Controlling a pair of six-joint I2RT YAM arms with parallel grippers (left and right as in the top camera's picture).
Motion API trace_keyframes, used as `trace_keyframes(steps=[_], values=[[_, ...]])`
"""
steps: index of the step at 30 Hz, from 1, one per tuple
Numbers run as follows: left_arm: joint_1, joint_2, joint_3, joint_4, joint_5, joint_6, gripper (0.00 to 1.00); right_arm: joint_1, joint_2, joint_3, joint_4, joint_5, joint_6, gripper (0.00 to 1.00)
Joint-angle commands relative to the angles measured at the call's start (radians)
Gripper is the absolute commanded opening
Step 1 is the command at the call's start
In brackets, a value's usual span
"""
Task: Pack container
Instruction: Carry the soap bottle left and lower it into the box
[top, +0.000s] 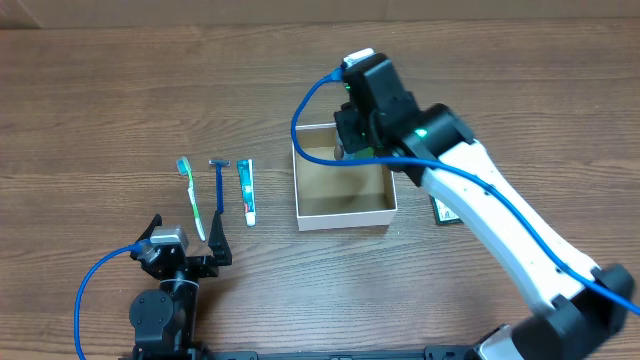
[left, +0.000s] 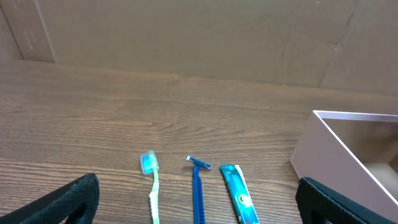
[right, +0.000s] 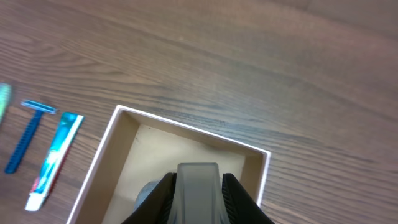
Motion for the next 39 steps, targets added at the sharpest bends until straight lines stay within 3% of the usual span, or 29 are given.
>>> trace_keyframes(steps=[1,6,23,24,27,31,39], values=[[-0.005,-0.008,-0.006,0.003,-0.006,-0.018,1.0,0.0,0.065,0.037,0.042,0.049,0.031,0.22],[-0.005,-0.009,-0.006,0.003,-0.006,-0.018,1.0,-0.017,0.15,0.037,0.074,0.093,0.03,0.22],[-0.005,-0.008,-0.006,0.003,-0.006,-0.018,1.0,-0.086,0.151,-0.023,0.132,0.035,0.03,0.23],[-0.005,-0.009,-0.006,0.003,-0.006,-0.018,1.0,-0.086,0.151,-0.023,0.132,0.03,0.03,0.26],[-0.005,-0.008,-0.006,0.003,-0.006,-0.018,1.0,-0.086,0.151,-0.023,0.132,0.017,0.031,0.54],[-0.005,-0.008,-0.006,0.003,-0.006,-0.018,1.0,-0.086,0.151,-0.022,0.133,0.018,0.03,0.72],[-0.005,-0.009,-0.006,0.003,-0.006,-0.018,1.0,-0.088,0.013,0.056,0.037,0.09,0.031,0.77]])
